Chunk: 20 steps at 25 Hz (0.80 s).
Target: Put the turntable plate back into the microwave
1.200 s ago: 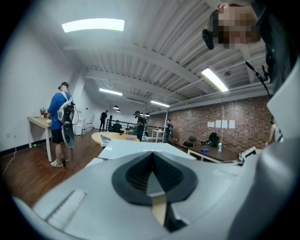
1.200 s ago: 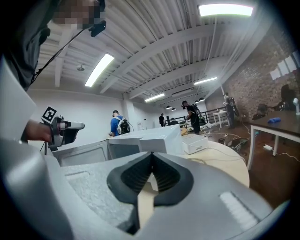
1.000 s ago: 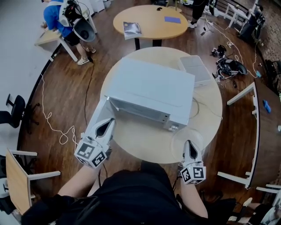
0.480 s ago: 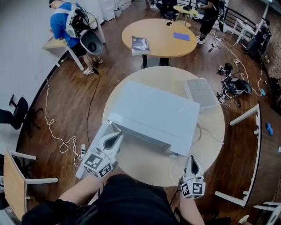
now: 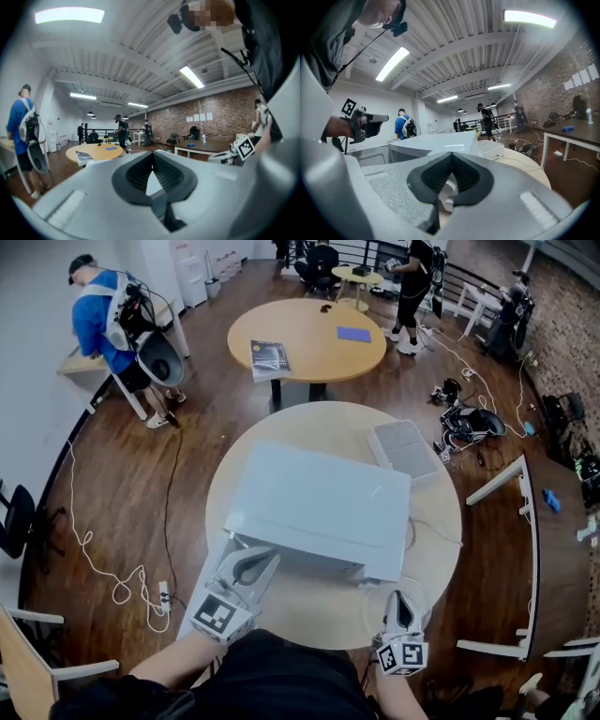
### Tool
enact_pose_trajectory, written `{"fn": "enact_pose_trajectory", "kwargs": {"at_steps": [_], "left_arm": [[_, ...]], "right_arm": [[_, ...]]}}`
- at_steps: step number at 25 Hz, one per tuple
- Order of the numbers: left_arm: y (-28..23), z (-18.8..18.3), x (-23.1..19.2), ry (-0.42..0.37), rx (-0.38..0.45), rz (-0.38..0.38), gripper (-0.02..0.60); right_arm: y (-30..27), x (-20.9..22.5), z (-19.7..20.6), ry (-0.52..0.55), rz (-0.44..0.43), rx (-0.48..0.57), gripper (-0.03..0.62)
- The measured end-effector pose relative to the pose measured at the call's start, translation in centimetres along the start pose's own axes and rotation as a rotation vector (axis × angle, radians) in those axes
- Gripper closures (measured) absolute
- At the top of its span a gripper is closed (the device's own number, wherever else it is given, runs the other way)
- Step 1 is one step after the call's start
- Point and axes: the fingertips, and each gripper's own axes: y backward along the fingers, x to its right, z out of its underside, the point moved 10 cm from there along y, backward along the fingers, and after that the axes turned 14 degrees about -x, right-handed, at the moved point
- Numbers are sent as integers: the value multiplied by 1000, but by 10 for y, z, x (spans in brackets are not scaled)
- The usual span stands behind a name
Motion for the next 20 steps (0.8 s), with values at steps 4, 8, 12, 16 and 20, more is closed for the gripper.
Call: {"fn": "enact_pose_trajectory", "kwargs": {"at_steps": [4,8,12,16,20], "left_arm": [[11,9,-9,-36,24,81,578],[19,31,-25,-48,-27,108,578],[15,44,-22,-28,-38,171,578],[13,54,-15,16,-11,270,578],[8,51,-19,33,-10,330,578]], "right_arm": [[9,-35,6,-17,28,14,592],[14,-58,11,-17,58,6,592],[30,-67,9,-23,123,35,592],[49,-80,14,28,189,41,592],[66,-94,26,16,212,22,592]]}}
